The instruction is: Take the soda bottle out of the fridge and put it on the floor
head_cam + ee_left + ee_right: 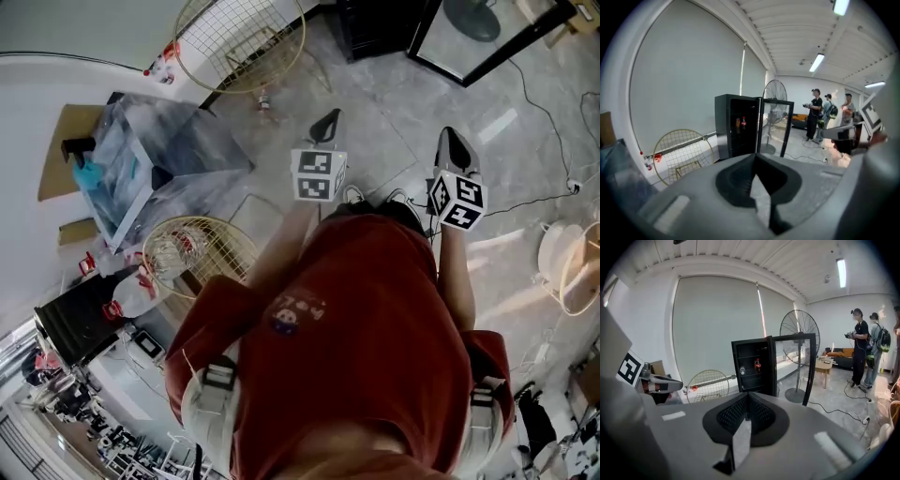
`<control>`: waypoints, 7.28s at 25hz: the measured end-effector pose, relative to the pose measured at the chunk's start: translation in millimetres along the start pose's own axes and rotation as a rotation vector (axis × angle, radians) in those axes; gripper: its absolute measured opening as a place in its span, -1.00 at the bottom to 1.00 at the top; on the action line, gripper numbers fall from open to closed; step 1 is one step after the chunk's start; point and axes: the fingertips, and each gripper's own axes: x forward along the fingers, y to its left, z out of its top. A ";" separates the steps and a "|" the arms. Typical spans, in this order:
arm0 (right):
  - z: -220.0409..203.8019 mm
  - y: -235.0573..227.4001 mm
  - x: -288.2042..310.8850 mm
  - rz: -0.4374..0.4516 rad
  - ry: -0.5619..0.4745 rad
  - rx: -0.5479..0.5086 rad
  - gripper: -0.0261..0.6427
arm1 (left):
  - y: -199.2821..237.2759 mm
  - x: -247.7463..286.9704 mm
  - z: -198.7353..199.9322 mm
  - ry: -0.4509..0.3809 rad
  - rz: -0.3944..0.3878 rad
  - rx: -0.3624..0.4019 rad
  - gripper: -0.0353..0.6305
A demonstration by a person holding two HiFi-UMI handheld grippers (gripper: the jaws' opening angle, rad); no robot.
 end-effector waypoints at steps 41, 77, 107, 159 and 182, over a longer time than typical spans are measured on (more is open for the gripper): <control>-1.2 -129.9 20.9 0.112 0.046 0.067 -0.92 | -83.7 73.9 34.7 0.008 0.109 -0.029 -0.89; 108.8 -35.4 259.2 0.056 0.046 0.017 -0.92 | 130.7 214.0 117.3 -0.056 0.011 -0.087 -0.89; 199.0 -171.4 408.0 0.452 0.103 -0.104 -0.92 | 55.7 359.0 203.2 -0.063 0.369 -0.203 -0.89; 189.2 -144.5 397.5 0.431 0.005 -0.114 0.39 | 53.2 340.0 187.3 -0.082 0.332 -0.183 -0.89; 153.0 -132.7 449.3 0.438 0.022 -0.203 0.38 | 48.9 354.8 164.0 -0.092 0.389 -0.171 -0.89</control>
